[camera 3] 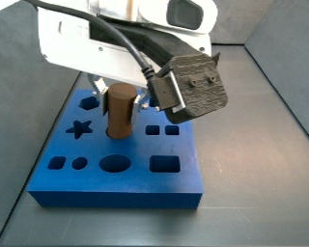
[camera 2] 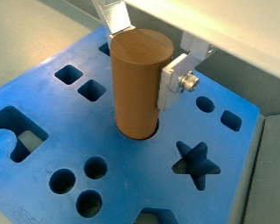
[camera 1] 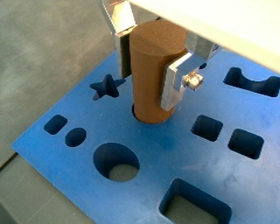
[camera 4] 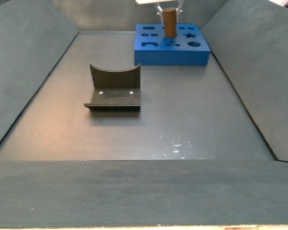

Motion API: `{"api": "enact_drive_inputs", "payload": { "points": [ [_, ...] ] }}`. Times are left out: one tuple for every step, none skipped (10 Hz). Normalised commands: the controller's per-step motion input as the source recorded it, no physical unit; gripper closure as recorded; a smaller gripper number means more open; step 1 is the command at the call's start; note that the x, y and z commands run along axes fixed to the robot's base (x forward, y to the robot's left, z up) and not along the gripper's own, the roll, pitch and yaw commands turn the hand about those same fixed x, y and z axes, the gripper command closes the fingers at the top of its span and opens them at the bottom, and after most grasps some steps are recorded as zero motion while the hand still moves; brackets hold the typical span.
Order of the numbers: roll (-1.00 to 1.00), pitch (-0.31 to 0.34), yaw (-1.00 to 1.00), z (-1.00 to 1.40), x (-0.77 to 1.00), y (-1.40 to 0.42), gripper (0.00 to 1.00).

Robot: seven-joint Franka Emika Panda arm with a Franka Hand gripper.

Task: Pick up the round object. Move up. Place the round object on the fixture. Regrasp the round object. Move to above the board. Insert the round object.
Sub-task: Insert the round object.

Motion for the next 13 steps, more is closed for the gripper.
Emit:
{"api": "enact_drive_inputs", "payload": {
  "points": [
    [0.00,-0.537,-0.07,-0.68,0.00,0.00,1.00],
    [0.00,-0.020,0.00,0.00,0.00,0.00,1.00],
    [0.00,-0.711,-0.03,-0.17,-0.34,-0.05,1.00],
    [0.00,-1.000,-0.01,-0.25,-0.45,0.00,1.00],
    [0.00,-0.046,0.00,0.00,0.00,0.00,1.00],
    [0.04,-0.091,0.00,-0.17,0.00,0.00,1.00],
    [0.25,-0.477,-0.02,-0.75,-0.09,-0.10,1.00],
    [0.21,-0.434,-0.04,-0.84,-0.15,-0.15,1.00],
    [0.18,-0.314,-0.04,-0.97,-0.09,-0.13,1.00],
    [0.16,-0.280,-0.04,-1.00,-0.13,-0.14,1.00],
    [0.13,-0.229,-0.05,-1.00,-0.09,-0.14,1.00],
    [0.00,-0.149,-0.01,-1.00,0.27,0.00,1.00],
    [0.02,0.000,0.00,0.00,0.00,-0.01,1.00]
  ]
}}
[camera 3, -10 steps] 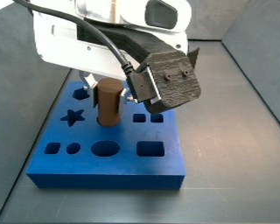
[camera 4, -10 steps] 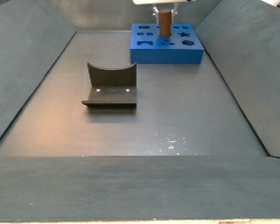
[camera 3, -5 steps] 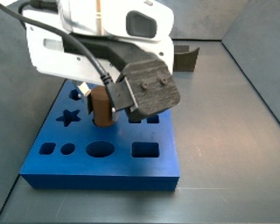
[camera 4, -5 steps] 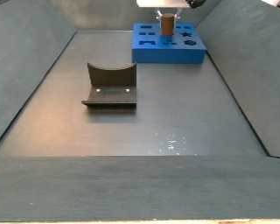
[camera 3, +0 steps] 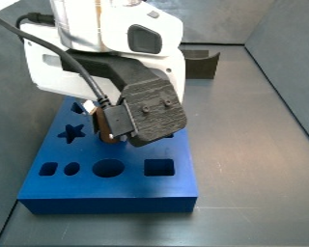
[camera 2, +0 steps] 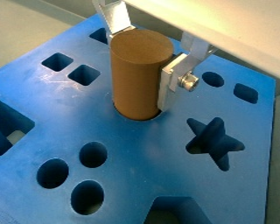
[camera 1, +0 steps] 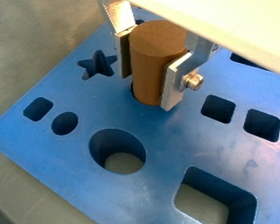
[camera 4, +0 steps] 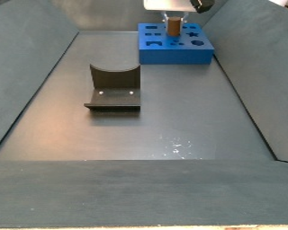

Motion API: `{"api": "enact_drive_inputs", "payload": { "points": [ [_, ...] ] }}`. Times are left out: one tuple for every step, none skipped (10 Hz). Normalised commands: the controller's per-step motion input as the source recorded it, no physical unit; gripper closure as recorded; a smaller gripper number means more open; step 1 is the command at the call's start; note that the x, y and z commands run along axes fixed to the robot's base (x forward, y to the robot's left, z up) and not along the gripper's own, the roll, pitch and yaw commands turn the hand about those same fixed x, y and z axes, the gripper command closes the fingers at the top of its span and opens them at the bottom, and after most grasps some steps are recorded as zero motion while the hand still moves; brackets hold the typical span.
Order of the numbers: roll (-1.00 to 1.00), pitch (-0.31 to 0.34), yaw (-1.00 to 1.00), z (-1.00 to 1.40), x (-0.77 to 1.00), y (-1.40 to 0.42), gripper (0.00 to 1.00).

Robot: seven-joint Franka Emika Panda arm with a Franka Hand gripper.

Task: Pick up the round object. Move up. Place the round object on the fixture. Regrasp the round object. Move to above the board. Insert the round object.
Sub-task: Insert the round object.

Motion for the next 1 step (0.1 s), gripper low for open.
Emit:
{"api": "enact_drive_inputs", "payload": {
  "points": [
    [0.00,0.000,0.00,0.00,0.00,0.00,1.00]
  ]
}}
